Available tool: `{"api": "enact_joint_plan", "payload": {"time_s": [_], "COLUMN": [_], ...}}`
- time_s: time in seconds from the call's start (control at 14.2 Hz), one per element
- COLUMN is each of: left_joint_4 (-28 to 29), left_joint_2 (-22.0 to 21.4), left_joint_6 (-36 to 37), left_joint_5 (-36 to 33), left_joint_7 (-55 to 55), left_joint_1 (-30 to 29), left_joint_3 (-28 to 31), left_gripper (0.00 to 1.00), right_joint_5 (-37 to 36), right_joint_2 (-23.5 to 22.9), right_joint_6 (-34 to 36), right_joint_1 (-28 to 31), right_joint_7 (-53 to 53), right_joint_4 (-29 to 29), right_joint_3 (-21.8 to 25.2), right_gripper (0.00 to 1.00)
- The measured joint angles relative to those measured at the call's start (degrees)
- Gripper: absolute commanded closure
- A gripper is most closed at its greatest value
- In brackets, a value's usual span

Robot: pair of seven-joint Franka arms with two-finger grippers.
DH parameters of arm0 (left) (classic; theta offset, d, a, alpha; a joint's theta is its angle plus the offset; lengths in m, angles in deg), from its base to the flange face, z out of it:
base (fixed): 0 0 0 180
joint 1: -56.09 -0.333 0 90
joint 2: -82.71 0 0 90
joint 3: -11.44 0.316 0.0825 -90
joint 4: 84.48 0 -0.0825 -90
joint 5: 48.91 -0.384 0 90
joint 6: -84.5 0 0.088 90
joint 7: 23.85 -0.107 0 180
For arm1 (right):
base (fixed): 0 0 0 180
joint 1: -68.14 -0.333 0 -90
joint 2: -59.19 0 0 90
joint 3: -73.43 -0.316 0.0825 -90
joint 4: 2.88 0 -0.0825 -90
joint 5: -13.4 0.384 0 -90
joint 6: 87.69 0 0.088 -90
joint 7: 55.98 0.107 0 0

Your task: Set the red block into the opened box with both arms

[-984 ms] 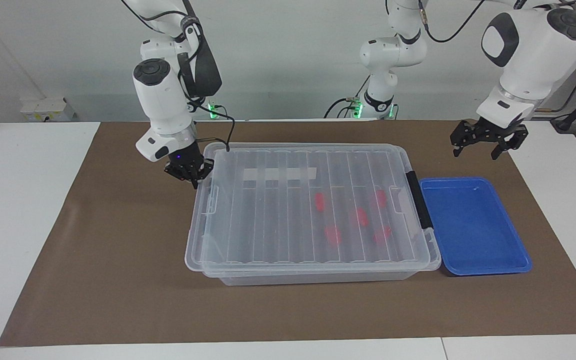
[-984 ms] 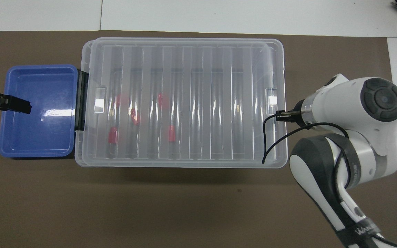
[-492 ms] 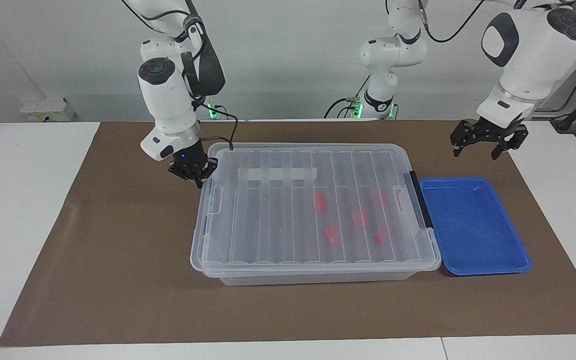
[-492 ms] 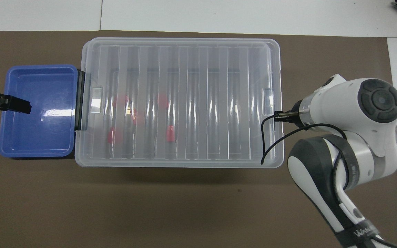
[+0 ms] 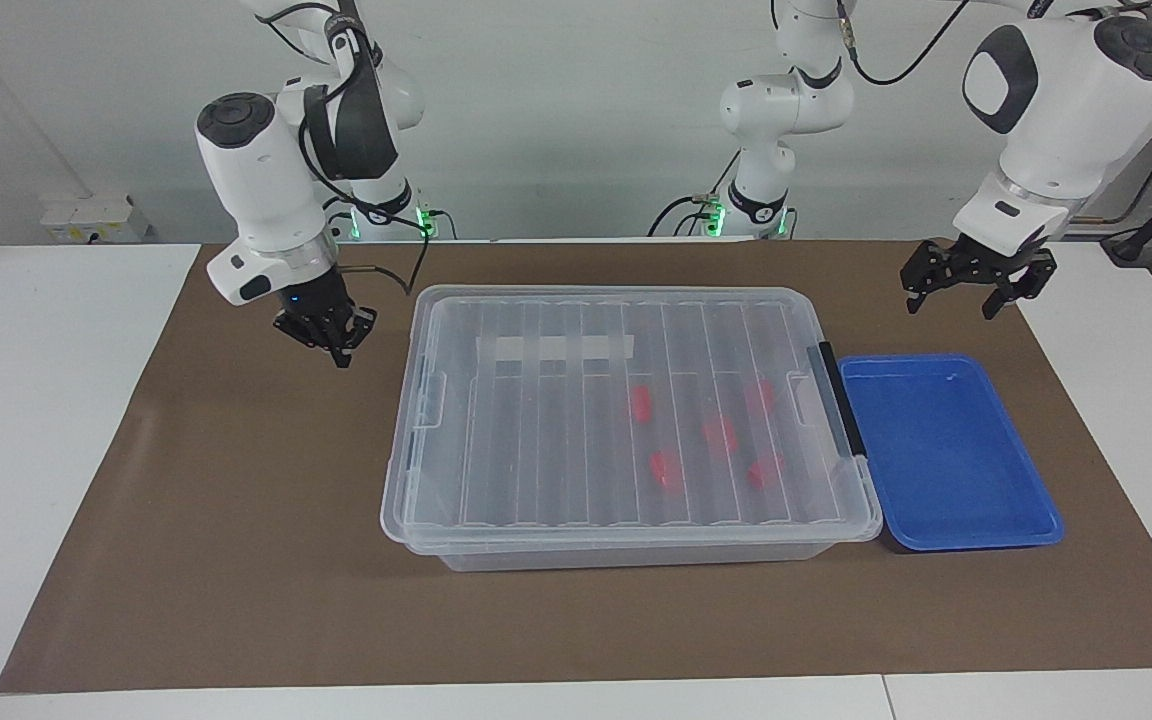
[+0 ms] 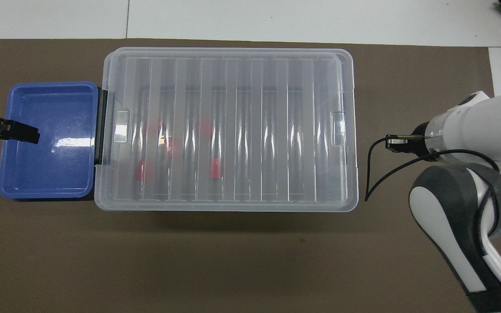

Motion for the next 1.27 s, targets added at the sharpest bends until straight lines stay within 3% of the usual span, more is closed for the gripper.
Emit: {"api": "enact_joint_plan", "payload": {"time_s": [0.14,0.28,0.84,1.27], "left_joint_4": [0.0,0.0,0.0,0.0], "left_joint_2": [0.0,0.0,-0.3,-3.8], "left_joint_6": [0.0,0.0,0.0,0.0], "left_joint_5": [0.0,0.0,0.0,0.0], "left_joint_7": [0.0,0.0,0.0,0.0], "left_joint_1": [0.0,0.0,0.0,0.0], "left_joint_3": [0.0,0.0,0.0,0.1], "left_gripper": [0.0,0.0,0.0,0.0], "right_joint_5": [-0.1,-0.1,-3.1,-2.7], "right_joint_2": [0.3,0.4,-1.0,-1.3], "right_joint_6": [5.6,11.0,23.2,26.0], "right_joint_1": [1.8,2.8,3.2,3.1], "right_joint_7": [0.0,0.0,0.0,0.0], "right_joint_4": [3.2,7.8,21.0,21.9], "right_joint_3": [0.1,0.2,0.1,0.1], "right_gripper": [1.0,0.0,0.0,0.0]}}
